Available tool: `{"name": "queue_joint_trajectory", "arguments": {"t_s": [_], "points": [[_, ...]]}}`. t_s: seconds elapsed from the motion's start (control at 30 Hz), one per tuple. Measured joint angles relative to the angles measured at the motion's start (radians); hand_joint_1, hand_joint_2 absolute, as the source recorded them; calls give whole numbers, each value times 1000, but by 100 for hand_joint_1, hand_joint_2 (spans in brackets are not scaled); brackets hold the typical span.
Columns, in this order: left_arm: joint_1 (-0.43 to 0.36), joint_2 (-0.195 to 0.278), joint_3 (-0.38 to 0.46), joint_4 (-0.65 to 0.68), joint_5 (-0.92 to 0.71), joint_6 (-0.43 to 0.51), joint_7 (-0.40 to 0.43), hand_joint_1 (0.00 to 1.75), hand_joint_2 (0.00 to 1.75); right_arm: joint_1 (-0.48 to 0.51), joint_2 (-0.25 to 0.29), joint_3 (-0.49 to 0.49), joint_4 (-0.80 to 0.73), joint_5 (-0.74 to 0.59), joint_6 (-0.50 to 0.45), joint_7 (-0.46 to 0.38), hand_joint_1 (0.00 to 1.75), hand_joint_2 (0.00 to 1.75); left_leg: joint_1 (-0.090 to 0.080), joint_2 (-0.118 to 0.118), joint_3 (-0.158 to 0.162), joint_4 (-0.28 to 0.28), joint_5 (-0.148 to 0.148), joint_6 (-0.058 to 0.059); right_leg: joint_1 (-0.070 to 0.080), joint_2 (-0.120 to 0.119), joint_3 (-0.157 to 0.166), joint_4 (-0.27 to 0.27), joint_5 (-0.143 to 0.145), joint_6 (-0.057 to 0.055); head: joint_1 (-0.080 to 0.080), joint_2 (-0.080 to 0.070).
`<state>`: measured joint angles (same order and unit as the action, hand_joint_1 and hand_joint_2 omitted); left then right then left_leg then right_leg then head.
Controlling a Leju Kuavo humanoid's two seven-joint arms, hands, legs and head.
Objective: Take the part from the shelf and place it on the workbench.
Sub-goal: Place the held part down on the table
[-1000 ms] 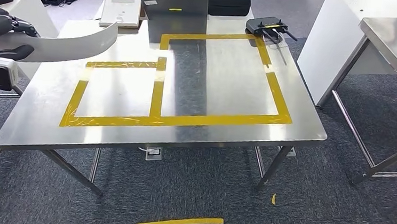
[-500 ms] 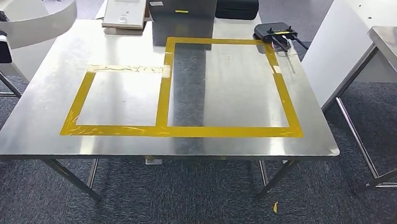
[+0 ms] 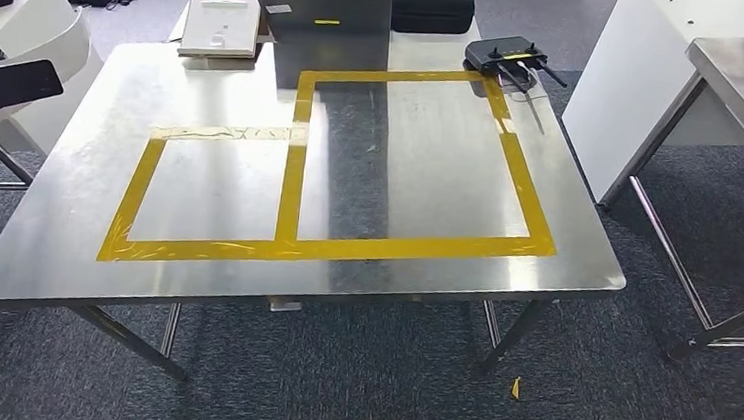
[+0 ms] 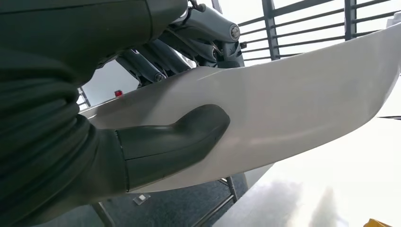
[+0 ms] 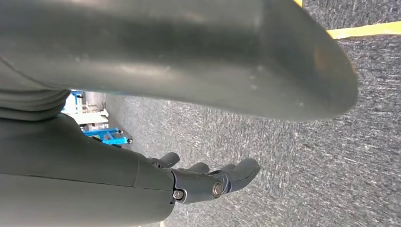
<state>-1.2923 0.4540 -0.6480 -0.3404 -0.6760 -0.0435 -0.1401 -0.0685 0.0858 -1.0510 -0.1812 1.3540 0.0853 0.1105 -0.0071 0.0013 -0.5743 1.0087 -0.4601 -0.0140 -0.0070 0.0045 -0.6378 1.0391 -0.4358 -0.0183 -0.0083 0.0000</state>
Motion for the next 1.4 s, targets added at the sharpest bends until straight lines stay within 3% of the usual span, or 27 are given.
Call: {"name": "queue_joint_trajectory", "arguments": {"t_s": [0.3, 0.63, 0.77, 1.23, 1.4], "points": [[87, -27, 51, 41, 4, 137, -3, 175, 175, 5, 1, 0, 0, -4, -1, 0, 0, 0, -1, -1, -1, 3, 0, -4, -1, -1, 2, 0, 0, 0, 0, 0], [108, -33, 99, 59, -8, 106, -53, 175, 175, 5, 1, 0, 0, 7, -1, 0, 0, 0, -1, -1, -3, 7, -2, -2, -1, -1, 2, -1, 1, 1, 0, 0], [107, -32, 112, 61, -19, 101, -49, 0, 0, 5, 1, 0, 0, 8, 0, 0, 0, 0, -1, -1, -3, 7, -2, -1, -1, -1, 3, -1, 1, 2, 0, 0], [110, -31, 178, 62, -28, 159, -89, 0, 0, 11, 1, 0, 0, 8, 0, 0, 0, 0, -1, -1, -3, 7, -2, -2, -1, -1, 3, -1, 1, 2, 0, 0], [120, -32, 197, 57, -41, 230, -114, 0, 0, 13, 1, 0, 0, 6, 0, 0, 0, 0, -2, -1, -3, 7, -2, -2, -2, -1, 3, -1, 1, 2, 0, 0]]}}
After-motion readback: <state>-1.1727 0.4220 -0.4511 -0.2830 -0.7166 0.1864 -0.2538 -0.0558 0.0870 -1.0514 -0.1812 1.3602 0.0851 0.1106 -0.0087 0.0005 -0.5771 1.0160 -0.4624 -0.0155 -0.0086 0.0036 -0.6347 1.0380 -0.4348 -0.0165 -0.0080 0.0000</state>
